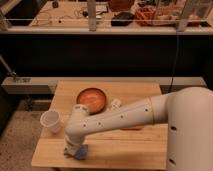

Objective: Wipe the white sponge on the table

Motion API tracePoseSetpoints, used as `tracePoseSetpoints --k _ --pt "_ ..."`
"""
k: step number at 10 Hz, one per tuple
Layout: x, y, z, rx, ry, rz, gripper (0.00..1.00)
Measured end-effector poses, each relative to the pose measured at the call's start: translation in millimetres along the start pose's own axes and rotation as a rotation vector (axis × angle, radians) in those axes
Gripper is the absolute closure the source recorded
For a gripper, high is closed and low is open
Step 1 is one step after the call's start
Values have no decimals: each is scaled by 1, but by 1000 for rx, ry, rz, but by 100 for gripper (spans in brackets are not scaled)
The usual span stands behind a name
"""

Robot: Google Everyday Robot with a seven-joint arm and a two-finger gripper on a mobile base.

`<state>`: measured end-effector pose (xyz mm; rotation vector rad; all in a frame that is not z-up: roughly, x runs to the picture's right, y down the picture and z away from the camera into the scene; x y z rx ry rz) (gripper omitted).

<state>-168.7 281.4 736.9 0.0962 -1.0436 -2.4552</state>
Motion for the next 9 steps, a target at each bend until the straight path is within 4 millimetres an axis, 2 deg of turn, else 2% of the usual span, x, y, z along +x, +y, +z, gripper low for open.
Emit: tracePoseSetpoints --k 2,3,5,6,8,9 --pt "9 31 -1 1 10 50 48" --pt "7 50 -4 4 26 93 53" --pt "-11 79 -13 9 64 178 54" --pt "-19 86 -18 6 78 200 53" --pt "-29 83 -22 -21 80 226 38" --pt "-28 71 -19 -45 56 262 28"
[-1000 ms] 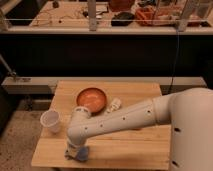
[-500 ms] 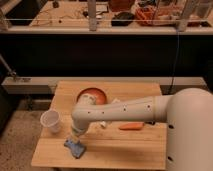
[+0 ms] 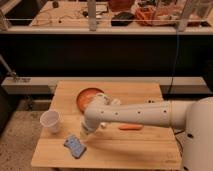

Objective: Wipe the white sponge on the table

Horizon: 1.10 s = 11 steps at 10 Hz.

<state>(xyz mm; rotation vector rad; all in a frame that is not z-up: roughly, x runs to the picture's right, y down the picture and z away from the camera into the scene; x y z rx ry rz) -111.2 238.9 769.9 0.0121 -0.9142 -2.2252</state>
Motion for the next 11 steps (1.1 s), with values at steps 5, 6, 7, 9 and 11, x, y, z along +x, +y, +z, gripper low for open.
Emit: tracePoseSetpoints --k 5,6,7,9,11 --pt "-8 -73 21 -75 -77 79 20" --pt "-6 -77 26 -82 -91 84 20" --pt "-3 -77 29 -90 -98 87 20" --pt "7 -77 36 -106 -107 87 22" --pt "15 -74 42 -108 -112 83 40"
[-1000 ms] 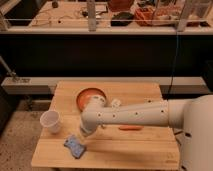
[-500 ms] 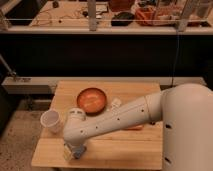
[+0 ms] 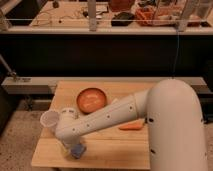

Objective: Wipe the white sponge on the table

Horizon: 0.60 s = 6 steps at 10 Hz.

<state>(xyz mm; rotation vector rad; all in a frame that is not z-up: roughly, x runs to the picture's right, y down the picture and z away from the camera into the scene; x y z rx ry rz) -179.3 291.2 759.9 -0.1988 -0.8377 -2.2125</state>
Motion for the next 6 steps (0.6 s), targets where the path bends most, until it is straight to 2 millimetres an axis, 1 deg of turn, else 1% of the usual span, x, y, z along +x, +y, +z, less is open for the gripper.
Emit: tracePoseSetpoints --k 1,2,4,5,6 --pt "4 1 3 2 -3 -4 53" --pt "6 2 3 4 -3 -5 61" --pt "7 6 0 10 1 -6 81" --pt "8 12 -3 19 10 -4 87" --pt "11 18 -6 29 17 -1 86"
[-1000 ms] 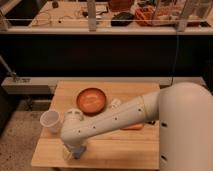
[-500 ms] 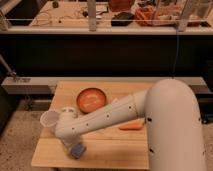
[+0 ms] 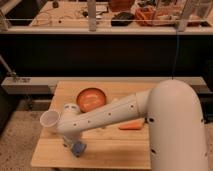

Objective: Wipe the white sponge on the table

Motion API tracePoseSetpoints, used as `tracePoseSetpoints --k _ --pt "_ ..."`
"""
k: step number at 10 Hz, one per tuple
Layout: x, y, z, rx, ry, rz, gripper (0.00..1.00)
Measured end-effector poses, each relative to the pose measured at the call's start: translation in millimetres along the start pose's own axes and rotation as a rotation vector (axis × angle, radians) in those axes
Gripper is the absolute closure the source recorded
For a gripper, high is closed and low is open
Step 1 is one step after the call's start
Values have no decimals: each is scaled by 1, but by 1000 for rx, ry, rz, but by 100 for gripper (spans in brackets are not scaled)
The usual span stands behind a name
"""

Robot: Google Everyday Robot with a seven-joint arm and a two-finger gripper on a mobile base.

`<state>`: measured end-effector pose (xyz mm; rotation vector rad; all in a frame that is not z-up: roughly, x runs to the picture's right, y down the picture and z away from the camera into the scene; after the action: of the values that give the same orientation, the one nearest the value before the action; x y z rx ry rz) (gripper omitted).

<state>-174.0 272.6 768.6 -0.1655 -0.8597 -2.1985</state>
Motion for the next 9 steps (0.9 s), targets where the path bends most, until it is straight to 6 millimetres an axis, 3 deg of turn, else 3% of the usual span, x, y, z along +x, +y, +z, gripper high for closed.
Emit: tracePoseSetpoints --k 1,5,6,9 --pt "6 13 -2 13 10 11 80" --pt "14 67 -10 32 10 87 79" --pt "10 75 -12 30 8 101 76" --pt "-35 100 -20 16 0 150 73"
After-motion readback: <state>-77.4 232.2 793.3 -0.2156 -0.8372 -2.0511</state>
